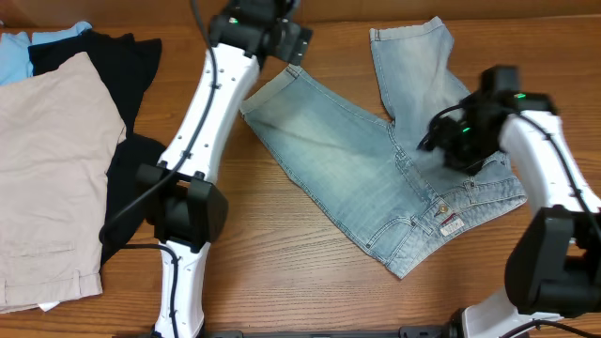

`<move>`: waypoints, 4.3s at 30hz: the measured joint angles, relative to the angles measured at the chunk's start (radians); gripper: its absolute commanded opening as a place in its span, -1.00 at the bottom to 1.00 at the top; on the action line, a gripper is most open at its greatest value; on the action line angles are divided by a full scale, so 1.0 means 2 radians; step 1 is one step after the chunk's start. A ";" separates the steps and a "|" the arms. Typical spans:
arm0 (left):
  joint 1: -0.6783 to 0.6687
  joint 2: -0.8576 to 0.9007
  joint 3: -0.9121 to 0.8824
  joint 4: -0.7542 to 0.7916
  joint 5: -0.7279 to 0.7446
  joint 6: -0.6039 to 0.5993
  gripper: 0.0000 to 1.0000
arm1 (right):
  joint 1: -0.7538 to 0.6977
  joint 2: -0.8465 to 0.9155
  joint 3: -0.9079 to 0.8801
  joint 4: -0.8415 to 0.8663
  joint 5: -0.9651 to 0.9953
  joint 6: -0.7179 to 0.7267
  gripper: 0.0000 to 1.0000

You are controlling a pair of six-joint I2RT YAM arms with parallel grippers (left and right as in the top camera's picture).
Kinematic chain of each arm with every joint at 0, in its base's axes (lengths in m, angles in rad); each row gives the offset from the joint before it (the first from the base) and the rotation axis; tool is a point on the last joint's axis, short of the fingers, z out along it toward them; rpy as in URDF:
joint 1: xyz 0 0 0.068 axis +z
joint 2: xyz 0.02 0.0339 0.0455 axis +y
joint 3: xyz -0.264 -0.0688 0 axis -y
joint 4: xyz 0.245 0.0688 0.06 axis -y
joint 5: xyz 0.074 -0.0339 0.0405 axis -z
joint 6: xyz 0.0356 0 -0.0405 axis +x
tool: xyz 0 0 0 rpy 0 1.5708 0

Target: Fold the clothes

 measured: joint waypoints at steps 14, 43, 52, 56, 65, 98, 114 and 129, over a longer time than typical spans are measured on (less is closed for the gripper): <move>0.012 0.000 0.000 -0.012 0.058 0.000 1.00 | 0.079 0.001 -0.156 0.059 0.061 0.153 0.40; -0.146 0.167 0.002 0.119 0.185 0.000 1.00 | -0.013 -0.101 -0.140 0.056 0.039 0.155 0.51; -0.157 0.167 0.002 0.144 0.205 0.019 1.00 | -0.060 -0.141 -0.111 0.049 0.072 0.142 0.53; -0.167 0.167 0.002 0.128 0.208 0.041 1.00 | -0.097 -0.141 -0.111 0.042 0.070 0.128 0.53; -0.179 0.167 0.001 0.128 0.217 0.086 1.00 | -0.110 -0.141 -0.111 0.037 0.066 0.115 0.54; -0.089 0.145 -0.039 -0.060 -0.026 0.047 1.00 | -0.110 -0.141 -0.111 0.033 0.065 0.101 0.64; -0.058 0.151 -0.049 -0.323 0.052 -0.014 1.00 | 0.012 -0.129 -0.194 0.130 0.042 0.100 0.57; -0.060 0.157 -0.032 -0.314 0.060 -0.015 1.00 | 0.031 -0.108 -0.268 0.117 0.020 0.110 -0.56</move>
